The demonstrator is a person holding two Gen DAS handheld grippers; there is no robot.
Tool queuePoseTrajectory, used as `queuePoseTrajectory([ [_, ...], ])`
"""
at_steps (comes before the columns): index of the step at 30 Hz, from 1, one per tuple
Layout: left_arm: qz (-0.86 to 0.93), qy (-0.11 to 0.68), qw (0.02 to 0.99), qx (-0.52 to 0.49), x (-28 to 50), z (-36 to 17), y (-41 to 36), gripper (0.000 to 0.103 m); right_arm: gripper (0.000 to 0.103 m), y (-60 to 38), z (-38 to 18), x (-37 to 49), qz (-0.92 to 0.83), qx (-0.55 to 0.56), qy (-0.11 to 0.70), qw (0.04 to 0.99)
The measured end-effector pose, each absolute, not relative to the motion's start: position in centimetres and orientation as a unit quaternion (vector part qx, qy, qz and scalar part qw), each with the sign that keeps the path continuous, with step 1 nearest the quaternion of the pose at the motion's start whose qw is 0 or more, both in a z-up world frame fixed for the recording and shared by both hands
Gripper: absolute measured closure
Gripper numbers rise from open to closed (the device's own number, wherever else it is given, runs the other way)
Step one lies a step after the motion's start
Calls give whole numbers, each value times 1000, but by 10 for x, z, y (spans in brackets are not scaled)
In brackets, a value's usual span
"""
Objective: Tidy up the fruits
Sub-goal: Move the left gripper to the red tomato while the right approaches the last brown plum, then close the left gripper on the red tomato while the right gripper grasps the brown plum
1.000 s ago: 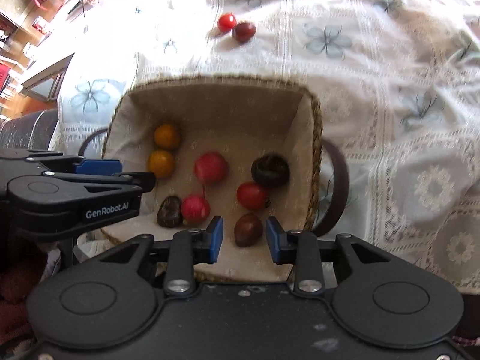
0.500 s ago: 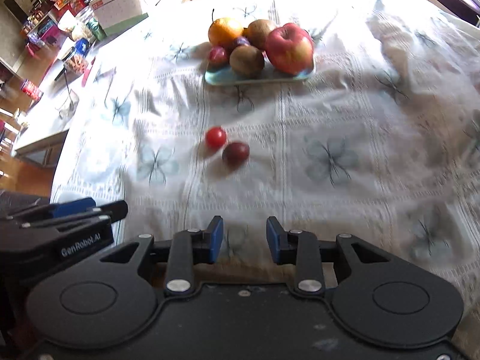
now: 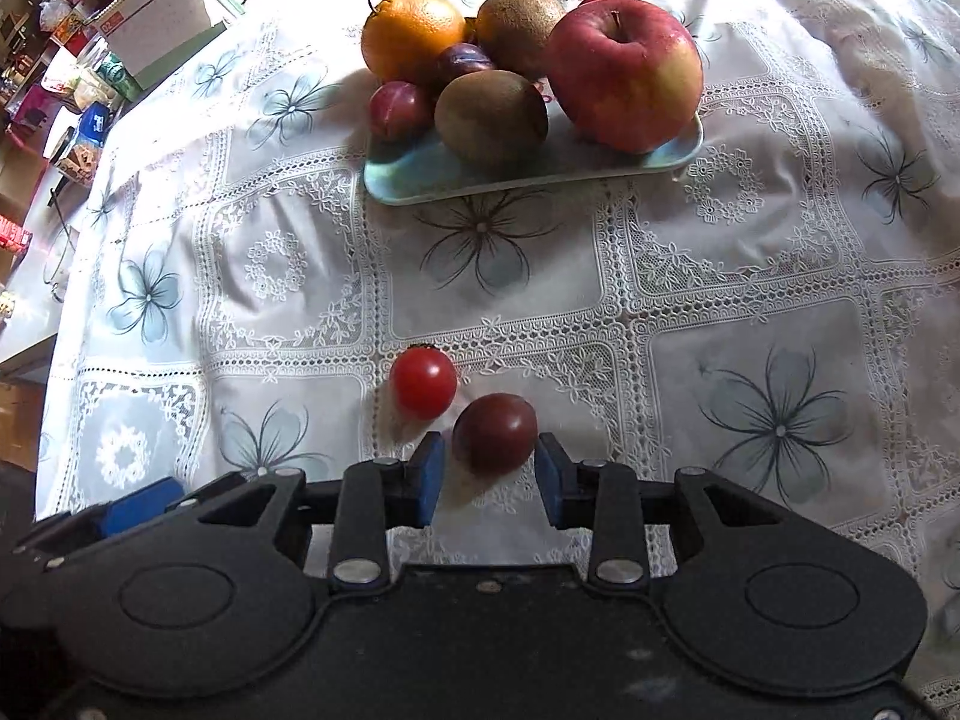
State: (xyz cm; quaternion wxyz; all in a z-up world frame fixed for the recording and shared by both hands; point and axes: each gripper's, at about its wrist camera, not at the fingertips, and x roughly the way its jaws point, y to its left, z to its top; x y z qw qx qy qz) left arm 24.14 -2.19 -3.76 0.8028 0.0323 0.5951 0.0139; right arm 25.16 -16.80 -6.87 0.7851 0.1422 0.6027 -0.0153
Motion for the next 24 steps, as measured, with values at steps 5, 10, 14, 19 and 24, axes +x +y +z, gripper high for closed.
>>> queuePoseTrajectory([
  [5,21,599,801,15,245,-40,-9,54,64,-165,-92,266,-38,148,615,773],
  [10,23,600,800,11,248,-42,-4,54,61,-162,-104,271,-26,167,616,769],
  [14,17,601,799,10,249,-43,-7,54,67,-162,-105,271,-18,158,609,777],
  [19,-5,597,802,20,248,-43,-22,54,68,-175,-99,261,-21,174,607,775],
  [24,-40,590,806,26,250,-41,-46,55,68,-196,-84,243,-55,161,594,786],
])
